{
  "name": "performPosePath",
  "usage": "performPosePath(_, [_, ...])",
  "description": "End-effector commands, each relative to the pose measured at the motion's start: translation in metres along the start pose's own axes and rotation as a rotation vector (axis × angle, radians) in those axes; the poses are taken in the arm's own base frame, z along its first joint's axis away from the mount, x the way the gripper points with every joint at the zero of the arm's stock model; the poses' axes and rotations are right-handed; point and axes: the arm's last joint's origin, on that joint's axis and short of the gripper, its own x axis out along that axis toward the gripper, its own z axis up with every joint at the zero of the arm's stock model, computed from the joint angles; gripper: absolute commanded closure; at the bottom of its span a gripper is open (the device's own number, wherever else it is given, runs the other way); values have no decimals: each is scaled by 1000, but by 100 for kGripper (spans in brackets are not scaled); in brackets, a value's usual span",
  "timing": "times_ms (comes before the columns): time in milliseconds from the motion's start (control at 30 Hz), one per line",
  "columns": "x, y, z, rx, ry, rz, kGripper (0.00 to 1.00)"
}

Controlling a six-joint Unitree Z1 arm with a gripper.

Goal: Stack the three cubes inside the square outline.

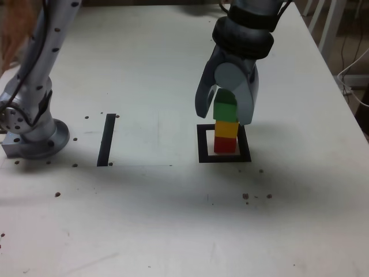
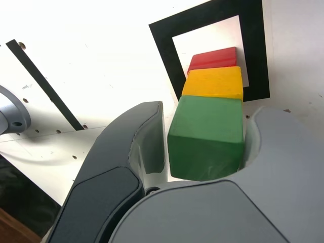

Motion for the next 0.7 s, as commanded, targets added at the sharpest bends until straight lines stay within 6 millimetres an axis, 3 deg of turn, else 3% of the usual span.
performPosePath(0, [2, 0, -2, 0, 31, -6, 2])
performPosePath(300, [-8, 0, -12, -1, 7, 25, 1])
performPosePath(667, [-32, -5, -60, -37, -43, 83, 1])
